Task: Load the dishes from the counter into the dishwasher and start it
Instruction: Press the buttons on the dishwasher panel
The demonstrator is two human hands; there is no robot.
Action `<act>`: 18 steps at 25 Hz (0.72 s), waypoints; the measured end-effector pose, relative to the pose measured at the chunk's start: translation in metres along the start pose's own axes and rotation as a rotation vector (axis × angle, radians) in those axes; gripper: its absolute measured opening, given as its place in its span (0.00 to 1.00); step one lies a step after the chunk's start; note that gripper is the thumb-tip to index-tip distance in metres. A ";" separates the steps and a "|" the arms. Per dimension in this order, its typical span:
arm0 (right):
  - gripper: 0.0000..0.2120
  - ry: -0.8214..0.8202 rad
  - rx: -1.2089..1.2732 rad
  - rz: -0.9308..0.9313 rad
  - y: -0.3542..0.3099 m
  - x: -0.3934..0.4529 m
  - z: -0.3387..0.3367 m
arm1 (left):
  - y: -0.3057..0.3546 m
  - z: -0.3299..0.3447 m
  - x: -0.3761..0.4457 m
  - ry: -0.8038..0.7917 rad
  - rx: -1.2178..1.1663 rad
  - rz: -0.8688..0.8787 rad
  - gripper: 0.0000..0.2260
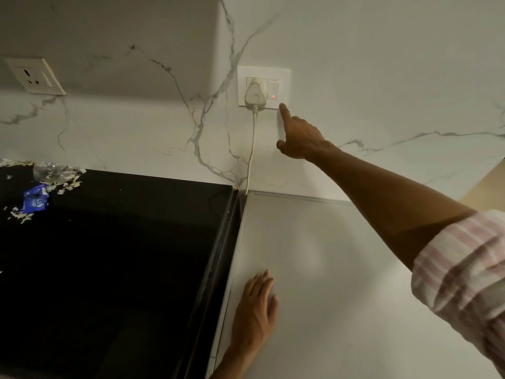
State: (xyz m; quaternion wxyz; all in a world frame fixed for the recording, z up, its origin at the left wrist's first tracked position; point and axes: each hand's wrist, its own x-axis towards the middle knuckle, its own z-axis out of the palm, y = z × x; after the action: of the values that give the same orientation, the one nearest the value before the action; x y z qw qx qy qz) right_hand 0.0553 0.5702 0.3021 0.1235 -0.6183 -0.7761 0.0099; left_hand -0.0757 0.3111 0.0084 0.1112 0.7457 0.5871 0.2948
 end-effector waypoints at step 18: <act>0.54 0.100 -0.158 0.062 -0.020 0.029 0.001 | -0.001 0.004 -0.001 0.080 -0.002 0.022 0.18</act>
State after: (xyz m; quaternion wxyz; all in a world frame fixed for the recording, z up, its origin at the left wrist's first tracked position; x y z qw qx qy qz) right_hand 0.0303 0.5934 0.3093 0.1124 -0.6497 -0.7478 -0.0783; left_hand -0.0739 0.3116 0.0043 0.0855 0.7396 0.5825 0.3262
